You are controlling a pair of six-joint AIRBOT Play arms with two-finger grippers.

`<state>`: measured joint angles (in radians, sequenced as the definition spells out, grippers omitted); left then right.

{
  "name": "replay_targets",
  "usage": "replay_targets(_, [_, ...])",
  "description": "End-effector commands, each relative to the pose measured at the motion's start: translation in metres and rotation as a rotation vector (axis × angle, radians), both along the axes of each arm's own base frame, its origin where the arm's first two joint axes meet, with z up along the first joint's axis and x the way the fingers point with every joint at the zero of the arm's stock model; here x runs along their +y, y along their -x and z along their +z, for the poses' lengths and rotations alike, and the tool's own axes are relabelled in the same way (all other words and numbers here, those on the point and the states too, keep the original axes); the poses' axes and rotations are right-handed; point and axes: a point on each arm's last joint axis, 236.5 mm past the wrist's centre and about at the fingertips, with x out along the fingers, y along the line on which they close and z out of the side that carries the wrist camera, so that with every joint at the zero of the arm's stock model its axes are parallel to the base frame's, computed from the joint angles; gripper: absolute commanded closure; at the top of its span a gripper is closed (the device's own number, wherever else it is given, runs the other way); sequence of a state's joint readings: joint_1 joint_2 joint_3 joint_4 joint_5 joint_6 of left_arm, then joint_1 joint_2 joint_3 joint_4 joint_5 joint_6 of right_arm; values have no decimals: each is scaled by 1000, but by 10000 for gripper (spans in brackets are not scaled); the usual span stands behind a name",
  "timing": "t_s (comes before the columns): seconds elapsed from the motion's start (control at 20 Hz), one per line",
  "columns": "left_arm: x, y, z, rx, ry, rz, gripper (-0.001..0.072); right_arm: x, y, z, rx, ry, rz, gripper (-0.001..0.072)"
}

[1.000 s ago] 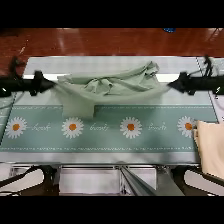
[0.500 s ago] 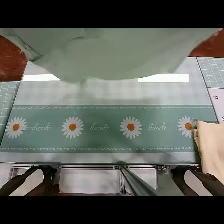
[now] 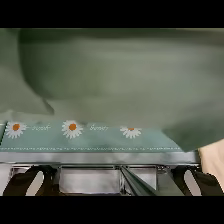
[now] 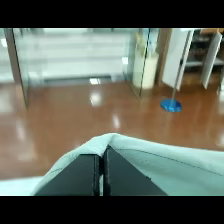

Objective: Fold the shirts.

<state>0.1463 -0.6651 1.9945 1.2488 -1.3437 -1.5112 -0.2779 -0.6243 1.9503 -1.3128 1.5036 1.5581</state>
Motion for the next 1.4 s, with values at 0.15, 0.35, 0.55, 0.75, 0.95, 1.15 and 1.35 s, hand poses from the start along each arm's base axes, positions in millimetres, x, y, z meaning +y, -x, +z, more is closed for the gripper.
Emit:
replay_targets(0.15, [67,23,-42,158,21,220,687,-2,12,-56,211,-48,-23,690])
replay_targets(0.35, [63,-40,-105,386,2,229,687,22,-33,-105,334,-131,130,690])
replay_targets(0.55, [56,-135,-215,702,-65,231,686,29,-113,-194,512,-264,248,690])
replay_targets(0.75, [45,-233,-330,884,-55,230,686,11,-200,-290,658,-357,261,690])
replay_targets(0.95, [21,-312,-439,1018,9,188,686,-7,-292,-363,680,-479,242,690])
replay_targets(1.15, [-12,-362,-515,1123,184,155,686,-8,-352,-420,760,-628,262,690])
replay_targets(1.35, [-48,-367,-550,1242,308,59,686,-1,-359,-465,887,-722,271,690])
